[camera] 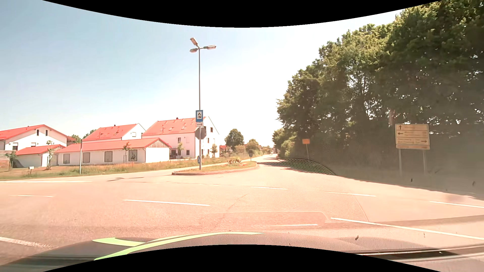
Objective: Follow the waypoints while adhering to traffic rules and regulations
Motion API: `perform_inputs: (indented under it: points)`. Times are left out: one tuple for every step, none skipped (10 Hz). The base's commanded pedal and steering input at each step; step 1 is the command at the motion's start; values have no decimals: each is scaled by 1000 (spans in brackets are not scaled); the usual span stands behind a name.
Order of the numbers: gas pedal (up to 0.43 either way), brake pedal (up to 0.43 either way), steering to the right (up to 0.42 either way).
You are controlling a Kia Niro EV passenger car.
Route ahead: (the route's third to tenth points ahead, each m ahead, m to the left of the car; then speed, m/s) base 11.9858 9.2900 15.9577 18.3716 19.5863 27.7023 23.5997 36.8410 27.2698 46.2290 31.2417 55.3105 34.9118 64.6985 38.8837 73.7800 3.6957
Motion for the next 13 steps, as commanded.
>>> perform_inputs:
  points:
    - [268,0,-270]
    - [268,0,-279]
    - [268,0,-293]
    - [280,0,-312]
    - [280,0,-330]
    - [268,0,-343]
    - [268,0,-349]
    - [268,0,-353]
    - [260,0,-355]
    - [260,0,-355]
    - [260,0,-355]
    - [260,0,-354]
    - [260,0,-352]
